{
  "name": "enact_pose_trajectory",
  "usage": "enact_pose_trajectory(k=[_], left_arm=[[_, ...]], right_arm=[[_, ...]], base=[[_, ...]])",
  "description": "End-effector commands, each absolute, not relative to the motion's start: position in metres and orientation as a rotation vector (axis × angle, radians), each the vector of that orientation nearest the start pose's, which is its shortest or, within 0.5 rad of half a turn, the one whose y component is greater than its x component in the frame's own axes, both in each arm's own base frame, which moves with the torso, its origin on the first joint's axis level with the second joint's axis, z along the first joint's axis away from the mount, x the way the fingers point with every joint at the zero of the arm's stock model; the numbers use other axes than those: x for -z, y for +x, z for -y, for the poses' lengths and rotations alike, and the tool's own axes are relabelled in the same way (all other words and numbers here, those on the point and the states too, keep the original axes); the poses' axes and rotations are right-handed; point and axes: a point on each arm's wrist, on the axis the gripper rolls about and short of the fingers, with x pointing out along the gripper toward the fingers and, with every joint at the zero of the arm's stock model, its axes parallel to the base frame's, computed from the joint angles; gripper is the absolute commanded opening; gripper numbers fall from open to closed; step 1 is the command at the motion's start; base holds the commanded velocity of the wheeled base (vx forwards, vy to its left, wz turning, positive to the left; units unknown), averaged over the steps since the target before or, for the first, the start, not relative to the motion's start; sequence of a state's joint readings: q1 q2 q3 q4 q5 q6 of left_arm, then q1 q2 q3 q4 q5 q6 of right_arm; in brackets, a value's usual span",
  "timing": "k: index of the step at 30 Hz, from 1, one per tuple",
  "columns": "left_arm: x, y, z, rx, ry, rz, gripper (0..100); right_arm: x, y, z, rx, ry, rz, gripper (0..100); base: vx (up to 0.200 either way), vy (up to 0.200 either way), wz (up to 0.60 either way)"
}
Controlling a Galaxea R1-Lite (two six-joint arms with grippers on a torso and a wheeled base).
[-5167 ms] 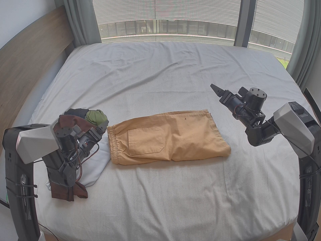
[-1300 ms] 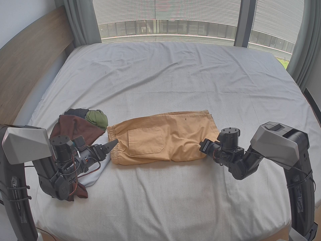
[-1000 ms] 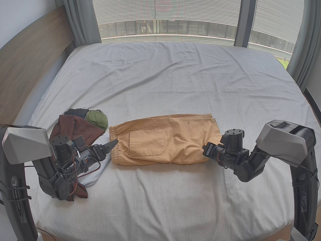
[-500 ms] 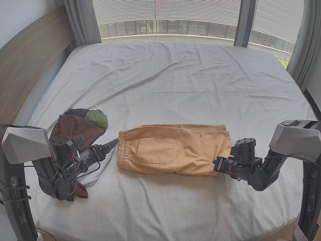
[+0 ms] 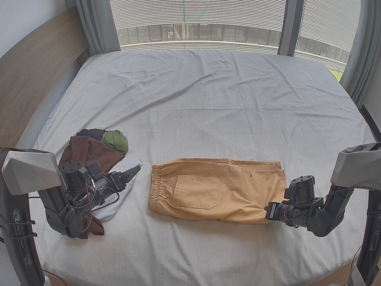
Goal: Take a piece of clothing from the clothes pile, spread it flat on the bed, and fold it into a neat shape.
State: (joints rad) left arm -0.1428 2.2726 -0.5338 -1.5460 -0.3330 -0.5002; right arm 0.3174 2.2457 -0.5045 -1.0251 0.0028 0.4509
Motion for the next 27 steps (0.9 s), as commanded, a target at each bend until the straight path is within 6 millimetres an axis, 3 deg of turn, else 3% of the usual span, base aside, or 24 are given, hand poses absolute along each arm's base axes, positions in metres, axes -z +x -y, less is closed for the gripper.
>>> enact_pose_trajectory(k=[1,4,5,15,21,27], left_arm=[[-0.025,0.334,0.056,0.418,-0.507,-0.306,100],[-0.025,0.333,0.056,0.417,-0.507,-0.309,100],[-0.025,0.333,0.056,0.417,-0.507,-0.309,100],[-0.022,0.331,0.058,0.421,-0.506,-0.325,100],[-0.022,0.331,0.058,0.422,-0.506,-0.328,100],[-0.015,0.325,0.062,0.431,-0.508,-0.366,100]], right_arm=[[0.022,0.292,-0.098,-0.149,0.315,-0.753,0],[0.027,0.291,-0.098,-0.152,0.313,-0.745,0],[0.027,0.291,-0.098,-0.152,0.313,-0.745,100],[0.04,0.252,-0.102,-0.212,0.271,-0.903,100],[0.04,0.236,-0.117,-0.314,0.258,-0.95,100],[0.019,0.215,-0.15,-0.535,0.307,-0.924,100]], base=[[0.0,0.0,0.0],[0.0,0.0,0.0],[0.0,0.0,0.0],[0.0,0.0,0.0],[0.0,0.0,0.0],[0.0,0.0,0.0]])
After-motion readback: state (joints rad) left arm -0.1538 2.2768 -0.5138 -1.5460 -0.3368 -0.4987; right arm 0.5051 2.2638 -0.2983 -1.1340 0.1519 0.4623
